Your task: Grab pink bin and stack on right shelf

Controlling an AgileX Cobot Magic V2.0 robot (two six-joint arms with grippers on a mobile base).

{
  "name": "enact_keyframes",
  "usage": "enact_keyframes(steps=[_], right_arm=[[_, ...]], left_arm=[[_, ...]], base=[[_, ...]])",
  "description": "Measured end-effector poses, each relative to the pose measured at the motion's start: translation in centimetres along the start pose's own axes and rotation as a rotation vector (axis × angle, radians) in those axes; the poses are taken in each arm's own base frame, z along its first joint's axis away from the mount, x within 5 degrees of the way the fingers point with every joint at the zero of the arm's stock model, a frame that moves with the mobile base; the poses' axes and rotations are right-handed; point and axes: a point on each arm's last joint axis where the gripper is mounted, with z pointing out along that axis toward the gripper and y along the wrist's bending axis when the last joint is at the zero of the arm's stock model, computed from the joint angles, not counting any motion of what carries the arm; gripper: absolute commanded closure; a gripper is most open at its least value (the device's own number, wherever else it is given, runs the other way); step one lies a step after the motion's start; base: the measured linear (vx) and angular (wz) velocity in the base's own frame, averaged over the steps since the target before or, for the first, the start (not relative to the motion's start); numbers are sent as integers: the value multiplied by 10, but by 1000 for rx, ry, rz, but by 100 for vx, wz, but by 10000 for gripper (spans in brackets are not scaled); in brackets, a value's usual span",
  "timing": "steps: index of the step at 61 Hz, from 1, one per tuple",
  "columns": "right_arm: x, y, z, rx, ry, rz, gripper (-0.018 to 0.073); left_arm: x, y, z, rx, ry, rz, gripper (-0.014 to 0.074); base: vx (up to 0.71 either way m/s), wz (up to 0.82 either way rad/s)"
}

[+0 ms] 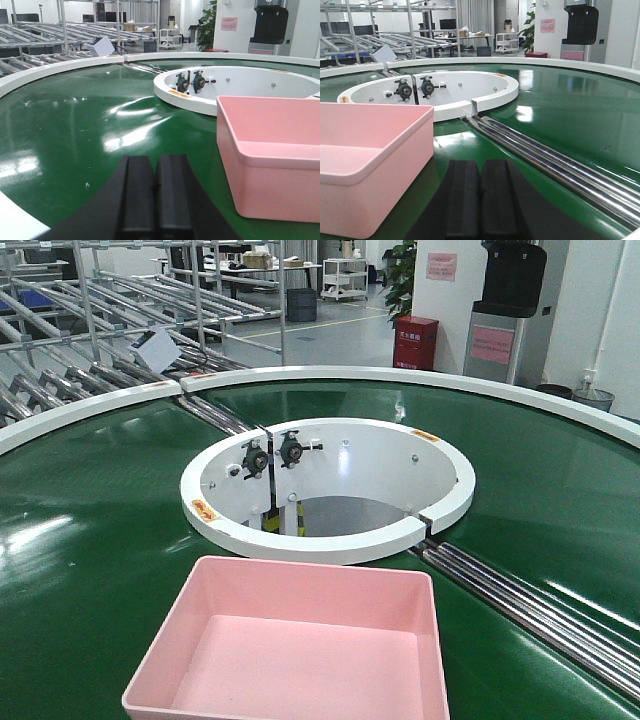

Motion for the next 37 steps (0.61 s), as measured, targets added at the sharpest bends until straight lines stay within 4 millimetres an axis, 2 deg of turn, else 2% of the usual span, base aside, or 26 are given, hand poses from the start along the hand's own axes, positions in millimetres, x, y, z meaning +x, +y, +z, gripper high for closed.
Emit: enact_keyframes(steps=[37], right_arm=[[-4,0,0,0,-41,0,568]], left_arm=[[-1,0,0,2,-15,0,603]], base=[[0,0]])
